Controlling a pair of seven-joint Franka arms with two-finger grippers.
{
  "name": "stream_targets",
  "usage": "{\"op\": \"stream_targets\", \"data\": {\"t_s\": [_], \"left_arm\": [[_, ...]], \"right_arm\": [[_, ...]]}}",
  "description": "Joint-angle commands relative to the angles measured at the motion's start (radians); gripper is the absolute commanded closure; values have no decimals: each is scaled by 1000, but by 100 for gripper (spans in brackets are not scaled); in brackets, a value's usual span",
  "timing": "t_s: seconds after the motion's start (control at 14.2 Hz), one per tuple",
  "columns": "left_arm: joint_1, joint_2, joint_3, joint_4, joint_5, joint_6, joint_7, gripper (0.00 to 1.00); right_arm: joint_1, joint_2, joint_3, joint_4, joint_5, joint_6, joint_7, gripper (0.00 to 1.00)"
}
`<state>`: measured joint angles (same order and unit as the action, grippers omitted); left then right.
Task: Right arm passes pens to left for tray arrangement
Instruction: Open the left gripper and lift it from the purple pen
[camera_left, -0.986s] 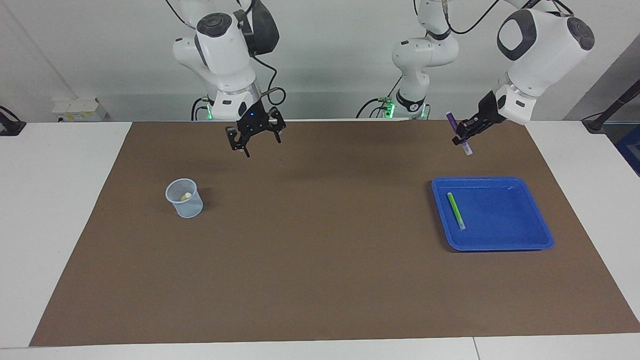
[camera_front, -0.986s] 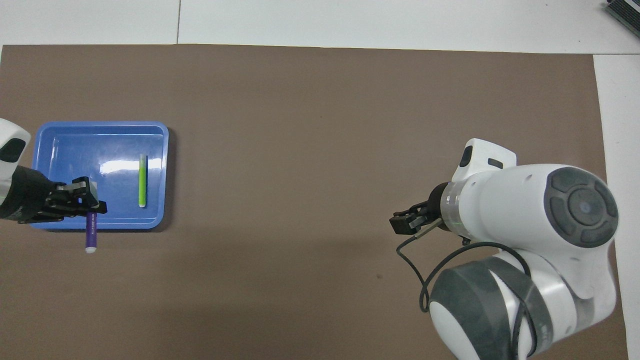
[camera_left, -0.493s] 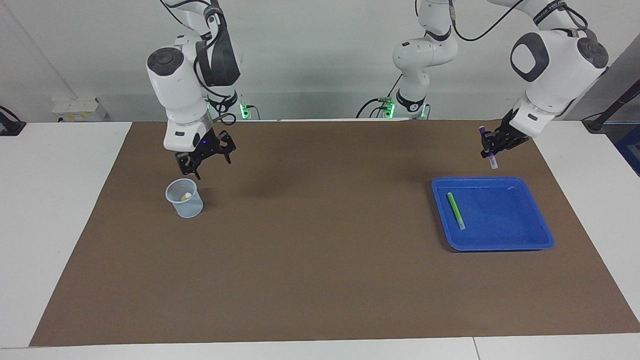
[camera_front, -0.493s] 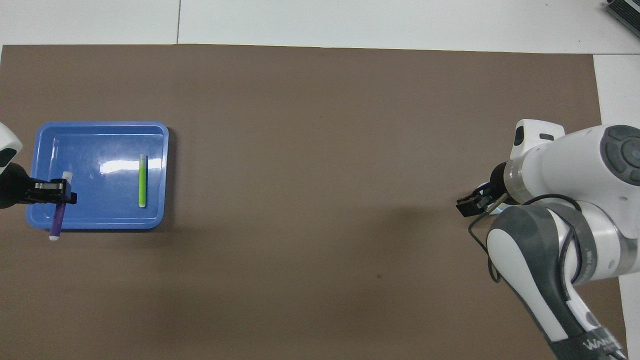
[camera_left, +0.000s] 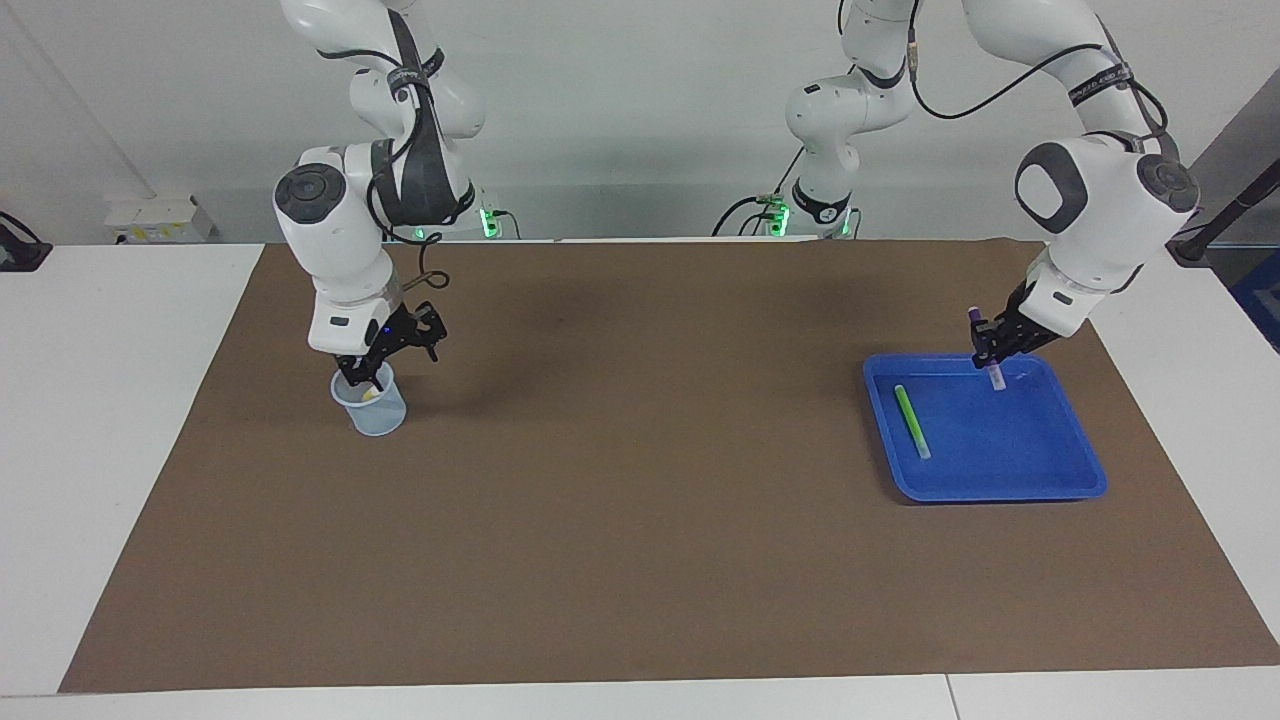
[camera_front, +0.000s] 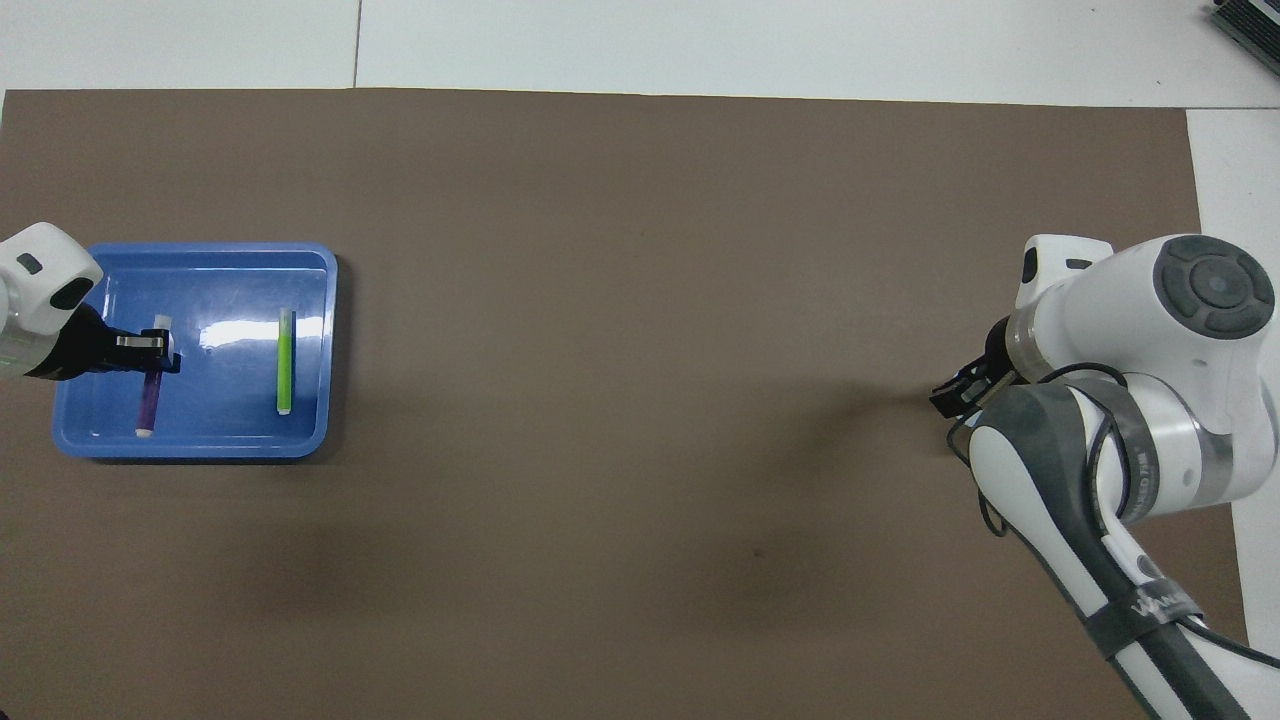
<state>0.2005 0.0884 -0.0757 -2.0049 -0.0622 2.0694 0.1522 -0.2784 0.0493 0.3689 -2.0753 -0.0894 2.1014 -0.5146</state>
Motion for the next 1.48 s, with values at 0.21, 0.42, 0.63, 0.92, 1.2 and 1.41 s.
{"op": "stream_targets", "data": {"t_s": [0.21,0.42,0.63,0.92,1.2,1.41], "left_arm": [[11,82,-7,-43,22,161,12,100],[13,129,-7,-45,22,214,13,100],[16,168,-7,-48,22,260,13,100],[13,205,-9,-51,22,322,12,100],[11,212,-7,-54,24,340,13,100],[11,212,-7,-52,25,345,16,94]], "right_arm": [[-54,47,13,3,-26,49,-68,15],[-70,47,15,3,-26,43,-73,24],[-79,47,15,3,-26,43,-76,35],[-84,47,15,3,-26,43,-105,58],[-94,47,15,1,-26,45,-122,71],[-106,50,15,-2,-26,51,-150,73]]}}
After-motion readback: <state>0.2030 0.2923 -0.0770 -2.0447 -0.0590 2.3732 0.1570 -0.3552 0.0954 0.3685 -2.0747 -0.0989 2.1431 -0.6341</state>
